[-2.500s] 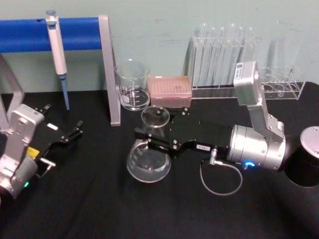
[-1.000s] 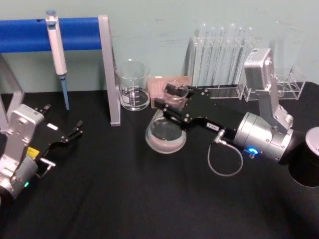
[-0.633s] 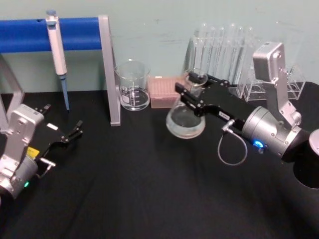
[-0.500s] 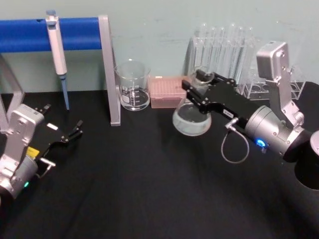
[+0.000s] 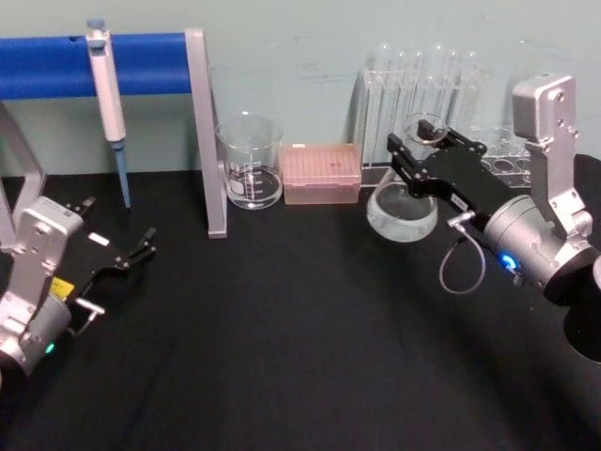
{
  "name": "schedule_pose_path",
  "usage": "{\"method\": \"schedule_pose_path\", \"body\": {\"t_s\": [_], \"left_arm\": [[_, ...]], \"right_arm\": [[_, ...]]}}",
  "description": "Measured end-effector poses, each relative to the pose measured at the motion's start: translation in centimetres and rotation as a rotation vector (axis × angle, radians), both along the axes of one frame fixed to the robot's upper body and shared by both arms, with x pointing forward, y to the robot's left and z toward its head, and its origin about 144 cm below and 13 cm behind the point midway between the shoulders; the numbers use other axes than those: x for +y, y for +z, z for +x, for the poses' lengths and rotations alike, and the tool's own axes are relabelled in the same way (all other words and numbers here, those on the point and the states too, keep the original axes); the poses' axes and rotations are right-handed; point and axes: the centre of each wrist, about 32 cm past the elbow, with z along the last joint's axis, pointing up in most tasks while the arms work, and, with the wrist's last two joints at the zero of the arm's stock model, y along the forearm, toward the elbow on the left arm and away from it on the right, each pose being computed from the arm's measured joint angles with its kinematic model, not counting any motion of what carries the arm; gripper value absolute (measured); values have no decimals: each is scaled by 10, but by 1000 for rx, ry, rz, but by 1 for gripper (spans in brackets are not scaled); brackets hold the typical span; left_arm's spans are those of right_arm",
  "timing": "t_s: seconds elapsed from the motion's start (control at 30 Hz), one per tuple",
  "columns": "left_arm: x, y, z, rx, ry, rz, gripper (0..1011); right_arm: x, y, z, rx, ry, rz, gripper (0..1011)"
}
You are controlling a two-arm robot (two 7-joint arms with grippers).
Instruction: Grasp the erlenmeyer flask with one hand, shake it three times, then place it back.
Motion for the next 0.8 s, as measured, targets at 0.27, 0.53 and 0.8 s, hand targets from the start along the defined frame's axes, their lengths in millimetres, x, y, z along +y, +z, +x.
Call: {"method": "schedule_pose_path", "body": {"t_s": [0.27,0.53,0.8], "left_arm": [[0,0,0,0,0,0,1000],[0,0,0,0,0,0,1001],[0,0,0,0,0,0,1001]], "right_arm": [[-3,0,-1,7,-45,1,449],[-5,0,-1,9,-61,1,449],[-3,1,-1,10,-32,4,449]]}}
